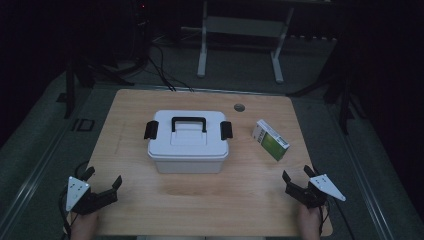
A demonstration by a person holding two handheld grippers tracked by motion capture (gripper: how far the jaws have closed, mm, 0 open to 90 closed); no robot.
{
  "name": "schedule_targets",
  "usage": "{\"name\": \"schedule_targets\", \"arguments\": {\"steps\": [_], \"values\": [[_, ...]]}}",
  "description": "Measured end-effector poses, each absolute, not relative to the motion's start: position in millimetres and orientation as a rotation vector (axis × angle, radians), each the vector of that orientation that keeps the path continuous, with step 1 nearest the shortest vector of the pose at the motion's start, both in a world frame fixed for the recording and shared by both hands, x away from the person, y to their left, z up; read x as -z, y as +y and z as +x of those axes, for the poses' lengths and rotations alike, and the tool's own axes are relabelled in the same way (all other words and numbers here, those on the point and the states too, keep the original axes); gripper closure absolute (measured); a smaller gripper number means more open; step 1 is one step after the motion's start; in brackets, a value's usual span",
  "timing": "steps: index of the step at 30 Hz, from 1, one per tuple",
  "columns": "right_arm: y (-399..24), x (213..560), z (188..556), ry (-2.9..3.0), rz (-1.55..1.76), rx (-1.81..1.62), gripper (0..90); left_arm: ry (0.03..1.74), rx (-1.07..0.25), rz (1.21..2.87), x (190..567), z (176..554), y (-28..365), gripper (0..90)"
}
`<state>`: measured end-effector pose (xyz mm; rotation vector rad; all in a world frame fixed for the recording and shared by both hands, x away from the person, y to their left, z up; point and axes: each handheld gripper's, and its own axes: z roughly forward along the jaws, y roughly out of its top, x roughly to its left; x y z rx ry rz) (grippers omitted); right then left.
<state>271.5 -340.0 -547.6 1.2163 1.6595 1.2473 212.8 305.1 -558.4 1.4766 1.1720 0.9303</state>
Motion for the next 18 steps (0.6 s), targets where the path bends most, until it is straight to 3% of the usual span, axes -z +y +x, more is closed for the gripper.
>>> {"name": "schedule_targets", "arguments": {"steps": [3,8,16,18], "values": [[-339.8,546.7,270.1,1.656,1.207,-1.253,13.0,1.188,-0.948,1.474,558.5,213.1,306.0,1.5],[-336.0,542.9,269.5,1.678,1.221,-1.255,12.7,1.23,-0.827,1.491,556.1,215.7,306.4,1.5],[-323.5,538.7,269.5,1.775,1.239,-1.307,13.0,1.174,-0.755,1.538,549.6,217.8,295.4,1.6],[-317.9,538.2,269.7,1.793,1.207,-1.297,13.0,1.151,-0.722,1.527,548.7,219.6,294.2,6.4]]}}
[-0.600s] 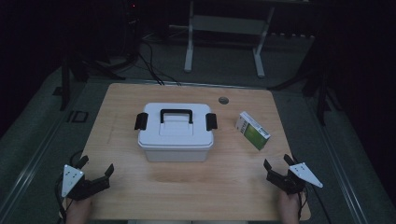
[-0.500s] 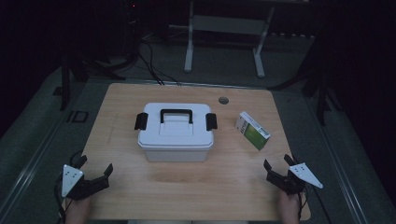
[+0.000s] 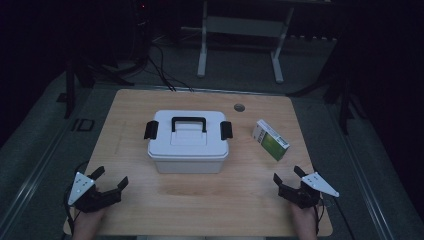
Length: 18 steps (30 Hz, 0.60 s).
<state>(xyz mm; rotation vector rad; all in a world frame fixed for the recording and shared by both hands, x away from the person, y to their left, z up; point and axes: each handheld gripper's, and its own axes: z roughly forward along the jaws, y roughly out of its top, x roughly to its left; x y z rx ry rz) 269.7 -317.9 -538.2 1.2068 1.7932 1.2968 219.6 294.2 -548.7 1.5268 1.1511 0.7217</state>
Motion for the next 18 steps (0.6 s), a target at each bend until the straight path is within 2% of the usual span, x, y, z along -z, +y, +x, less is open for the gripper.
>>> {"name": "schedule_targets", "arguments": {"steps": [5,7,9,10,13,14,16,18], "values": [[-301.6,537.6,274.5,1.852,1.164,-1.315,13.1,1.137,-0.69,1.572,550.8,232.7,286.9,6.8],[-294.4,537.8,278.0,1.887,1.139,-1.328,14.6,1.125,-0.701,1.588,551.5,235.9,282.7,14.6],[-286.9,537.3,282.0,1.92,1.104,-1.319,15.9,1.119,-0.693,1.597,551.1,240.4,279.7,15.0],[-281.6,536.6,284.9,1.94,1.082,-1.316,19.9,1.119,-0.69,1.598,551.1,241.4,279.3,19.9],[-273.1,536.5,291.3,1.969,1.064,-1.336,27.3,1.117,-0.667,1.6,550.1,249.1,277.1,24.0],[-270.3,536.9,294.0,1.983,1.058,-1.344,32.4,1.117,-0.669,1.6,549.7,250.7,276.5,27.9],[-262.8,538.9,300.3,2.004,1.051,-1.332,35.5,1.115,-0.647,1.601,549.1,256.2,275.4,33.8],[-257.6,540.5,305.2,2.026,1.047,-1.334,43.9,1.12,-0.622,1.614,549.5,263.5,272.9,40.8]]}}
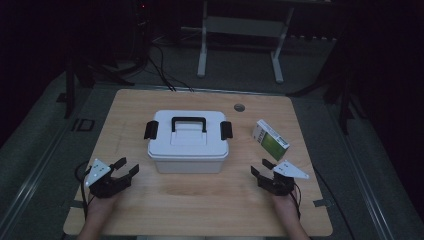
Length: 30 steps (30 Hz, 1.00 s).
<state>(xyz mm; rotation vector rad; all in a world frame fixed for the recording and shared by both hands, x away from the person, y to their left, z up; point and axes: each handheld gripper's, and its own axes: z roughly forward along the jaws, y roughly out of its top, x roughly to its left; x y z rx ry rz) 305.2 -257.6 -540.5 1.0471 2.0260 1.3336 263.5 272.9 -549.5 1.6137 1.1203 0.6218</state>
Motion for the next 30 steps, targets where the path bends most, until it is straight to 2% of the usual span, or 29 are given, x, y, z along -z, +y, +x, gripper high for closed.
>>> {"name": "schedule_targets", "arguments": {"steps": [1,3,5,6,7,9,10,12,19,30], "values": [[-254.5,541.3,308.3,2.033,1.051,-1.338,44.4,1.123,-0.609,1.621,549.9,267.0,271.4,41.6],[-248.7,542.0,313.5,2.06,1.047,-1.331,54.5,1.117,-0.585,1.638,551.0,274.6,266.8,47.9],[-240.0,542.3,319.4,2.082,1.021,-1.308,59.9,1.112,-0.574,1.652,552.1,280.4,262.5,51.6],[-236.3,542.5,322.0,2.097,1.006,-1.305,64.5,1.115,-0.571,1.661,552.8,283.8,259.8,57.6],[-232.7,542.7,324.4,2.104,1.001,-1.305,66.8,1.118,-0.569,1.671,553.6,287.4,257.4,58.0],[-226.5,542.9,328.7,2.122,0.997,-1.312,76.1,1.123,-0.569,1.694,554.4,294.2,251.7,64.3],[-221.4,542.6,331.6,2.126,0.994,-1.308,83.9,1.125,-0.563,1.7,554.4,296.4,249.9,65.8],[-215.5,542.0,335.0,2.139,0.987,-1.313,89.5,1.127,-0.57,1.717,554.3,300.5,246.0,70.3],[-194.8,537.6,345.9,2.16,0.97,-1.343,89.9,1.136,-0.576,1.721,553.3,315.1,241.9,87.8],[-167.9,535.9,356.7,2.166,0.937,-1.376,89.9,1.092,-0.52,1.702,555.4,327.2,229.7,89.3]]}}
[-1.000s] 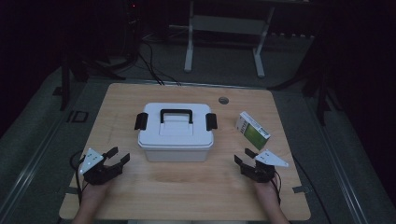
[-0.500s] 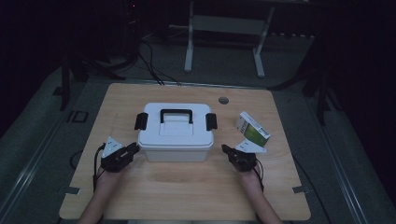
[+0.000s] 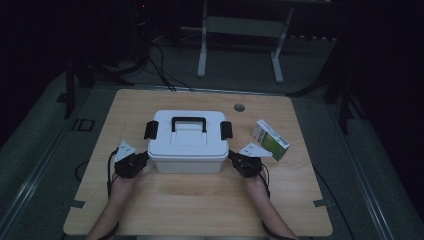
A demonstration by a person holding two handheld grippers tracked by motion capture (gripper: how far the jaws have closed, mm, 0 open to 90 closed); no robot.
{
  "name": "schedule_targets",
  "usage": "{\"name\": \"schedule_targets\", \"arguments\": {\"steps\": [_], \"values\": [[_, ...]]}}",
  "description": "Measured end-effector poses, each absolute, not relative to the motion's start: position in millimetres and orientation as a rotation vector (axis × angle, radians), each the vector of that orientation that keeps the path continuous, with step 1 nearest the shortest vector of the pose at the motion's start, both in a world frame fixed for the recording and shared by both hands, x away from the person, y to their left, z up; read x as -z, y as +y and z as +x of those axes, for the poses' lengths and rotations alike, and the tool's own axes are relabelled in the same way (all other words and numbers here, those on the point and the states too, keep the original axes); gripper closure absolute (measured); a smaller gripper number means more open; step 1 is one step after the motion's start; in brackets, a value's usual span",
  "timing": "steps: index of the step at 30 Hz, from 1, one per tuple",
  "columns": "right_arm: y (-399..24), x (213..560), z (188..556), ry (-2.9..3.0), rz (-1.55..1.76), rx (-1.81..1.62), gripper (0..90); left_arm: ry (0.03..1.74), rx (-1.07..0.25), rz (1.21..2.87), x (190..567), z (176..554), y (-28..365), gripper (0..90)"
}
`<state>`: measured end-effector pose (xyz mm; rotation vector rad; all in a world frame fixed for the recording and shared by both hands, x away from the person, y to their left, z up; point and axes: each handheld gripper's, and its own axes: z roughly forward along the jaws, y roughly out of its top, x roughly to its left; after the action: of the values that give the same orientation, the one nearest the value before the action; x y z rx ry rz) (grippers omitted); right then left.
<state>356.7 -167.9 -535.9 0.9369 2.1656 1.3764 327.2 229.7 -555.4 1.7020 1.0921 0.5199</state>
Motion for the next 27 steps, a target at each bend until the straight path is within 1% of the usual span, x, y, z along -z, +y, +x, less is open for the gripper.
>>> {"name": "schedule_targets", "arguments": {"steps": [2,5,9,17,27], "values": [[-164.3,535.9,357.6,2.176,0.93,-1.387,89.9,1.084,-0.535,1.709,554.1,326.9,227.0,89.4],[-163.6,535.2,358.4,2.168,0.935,-1.383,89.9,1.094,-0.498,1.678,554.4,327.0,228.6,89.4],[-163.8,534.3,358.1,2.172,0.934,-1.377,90.0,1.087,-0.501,1.691,553.5,325.0,226.8,89.7],[-169.6,534.2,352.6,2.177,0.932,-1.383,90.0,1.074,-0.515,1.723,551.2,319.1,220.2,89.7],[-181.0,534.3,341.5,2.18,0.945,-1.399,90.0,1.068,-0.48,1.724,550.7,309.4,212.0,89.7]]}}
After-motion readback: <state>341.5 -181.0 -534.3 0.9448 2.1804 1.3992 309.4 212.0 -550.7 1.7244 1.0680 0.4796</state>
